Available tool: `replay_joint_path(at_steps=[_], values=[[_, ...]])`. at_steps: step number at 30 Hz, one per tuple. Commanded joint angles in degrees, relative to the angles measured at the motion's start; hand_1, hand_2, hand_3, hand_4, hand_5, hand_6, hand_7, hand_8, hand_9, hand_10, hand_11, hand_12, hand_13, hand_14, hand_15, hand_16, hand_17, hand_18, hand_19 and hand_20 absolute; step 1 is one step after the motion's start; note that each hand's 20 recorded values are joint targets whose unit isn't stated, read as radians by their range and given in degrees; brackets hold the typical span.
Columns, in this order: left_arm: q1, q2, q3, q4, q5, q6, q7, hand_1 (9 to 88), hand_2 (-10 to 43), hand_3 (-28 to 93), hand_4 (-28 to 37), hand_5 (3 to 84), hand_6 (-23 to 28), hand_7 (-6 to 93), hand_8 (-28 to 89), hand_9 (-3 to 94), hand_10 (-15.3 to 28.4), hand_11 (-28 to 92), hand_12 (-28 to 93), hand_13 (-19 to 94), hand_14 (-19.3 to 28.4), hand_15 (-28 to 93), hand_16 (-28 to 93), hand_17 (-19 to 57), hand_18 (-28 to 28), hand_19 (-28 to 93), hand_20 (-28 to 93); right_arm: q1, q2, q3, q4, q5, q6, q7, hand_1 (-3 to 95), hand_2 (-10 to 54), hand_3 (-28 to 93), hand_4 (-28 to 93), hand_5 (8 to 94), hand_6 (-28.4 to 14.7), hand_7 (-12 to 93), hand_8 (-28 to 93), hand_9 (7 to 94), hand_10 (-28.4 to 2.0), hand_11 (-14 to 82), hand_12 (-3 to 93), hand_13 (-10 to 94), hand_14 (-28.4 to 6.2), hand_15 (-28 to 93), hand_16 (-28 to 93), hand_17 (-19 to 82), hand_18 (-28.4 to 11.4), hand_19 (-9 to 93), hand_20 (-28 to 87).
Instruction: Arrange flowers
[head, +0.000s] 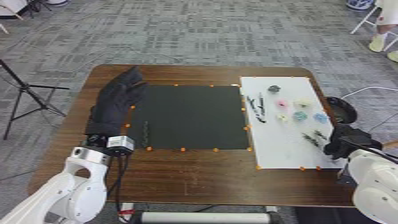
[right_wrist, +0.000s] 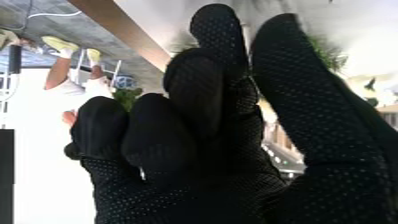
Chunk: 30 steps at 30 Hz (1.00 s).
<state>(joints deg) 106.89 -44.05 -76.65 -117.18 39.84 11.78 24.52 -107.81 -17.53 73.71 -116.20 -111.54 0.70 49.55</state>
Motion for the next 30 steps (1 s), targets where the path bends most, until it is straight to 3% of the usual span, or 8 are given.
replay_joint_path(at_steps=[1,8,18,21,22,24,26,30], values=[[0.4,0.62,-0.89,-0.58,-0.29,0.35,0.34,28.0,-1.3,65,-23.9,31.2,2.8,16.2,-7,23.5,11.6,20,19,19,13.6,27,6,-9.7,19.5,38,12,-3.0,-0.1,3.8,-1.9,-0.3,3.6,-2.2,42.4,-9.3,82,-18,74.5,0.3,48,21,80.7,-10.5,59.1,45.3,76,-8.7,84,42,47,-20.9,93,68],[0.2,1.24,-1.27,-0.82,-0.19,0.46,0.52,28.1,-1.1,65,-23.9,31.2,2.8,16.2,-7,23.5,11.6,20,19,19,13.6,27,6,-9.6,19.5,38,12,3.0,-0.3,4.0,-7.1,3.1,7.8,-4.9,39.1,-9.5,83,-10,82.0,3.3,48,23,88.8,-7.7,61.6,44.6,85,-6.1,86,41,57,-20.6,93,74],[-0.9,1.73,-1.51,-0.82,0.25,-0.5,0.27,27.9,-1.1,65,-23.7,31.1,2.8,16.1,-7,23.5,11.6,20,19,19,13.6,27,6,-9.7,19.5,38,12,43.6,-8.4,-28.3,-5.0,3.9,11.1,-8.5,37.2,-9.5,84,-7,84.1,3.4,47,24,90.7,-7.4,62.5,44.7,87,-5.8,87,41,60,-20.4,93,76],[-2.0,1.61,-0.74,-0.44,-3.11,-1.98,1.96,27.8,-1.3,66,-23.8,31.2,2.8,16.2,-7,23.5,11.6,20,19,19,13.6,27,6,-9.7,19.5,38,12,49.4,-13.9,-34.5,-3.4,4.2,12.4,-9.2,37.0,-9.5,84,-7,84.2,3.5,47,24,91.0,-7.2,62.6,44.8,88,-5.7,87,41,61,-20.4,93,77],[-2.7,1.63,-0.36,-0.26,-3.38,-2.08,2.28,27.8,-1.3,66,-23.8,31.2,2.8,16.1,-7,23.6,11.7,20,19,20,13.6,27,6,-9.6,19.5,38,12,50.9,-15.9,-36.3,-2.7,3.9,12.7,-9.4,36.9,-9.5,84,-7,84.3,3.6,47,24,91.1,-7.2,62.6,44.8,88,-5.7,87,41,61,-20.4,93,77],[-3.4,1.75,-0.08,-0.18,-2.18,-1.42,2.34,27.9,-1.3,66,-23.9,31.2,2.8,16.1,-7,23.7,11.8,20,19,20,13.7,27,6,-9.6,19.6,38,12,53.3,-19.7,-40.0,-1.5,3.1,12.7,-8.4,36.9,-9.5,84,-7,84.3,3.6,47,25,91.2,-7.2,62.6,44.9,88,-5.7,87,41,61,-20.4,93,77],[-4.1,2.01,0.22,-0.1,-2.03,-1.41,2.86,28.0,-1.3,65,-23.9,31.3,2.9,16.1,-7,23.8,11.8,20,19,20,13.8,27,6,-9.5,19.6,39,12,55.2,-23.5,-43.1,0.7,2.6,12.1,-7.9,36.8,-9.5,84,-7,84.4,3.6,47,25,91.2,-7.2,62.6,44.9,88,-5.7,87,41,61,-20.3,93,77],[-8.5,1.98,2.96,1.31,-1.98,-1.2,2.93,28.0,-1.3,65,-23.8,31.5,2.9,16.3,-7,24.3,11.9,21,19,20,14.0,28,6,-9.4,19.6,39,12,57.7,-29.5,-48.2,5.2,2.3,11.2,-6.6,36.6,-9.5,85,-7,84.5,3.7,47,25,91.5,-7.0,62.7,45.0,88,-5.6,87,41,62,-20.3,93,77]])
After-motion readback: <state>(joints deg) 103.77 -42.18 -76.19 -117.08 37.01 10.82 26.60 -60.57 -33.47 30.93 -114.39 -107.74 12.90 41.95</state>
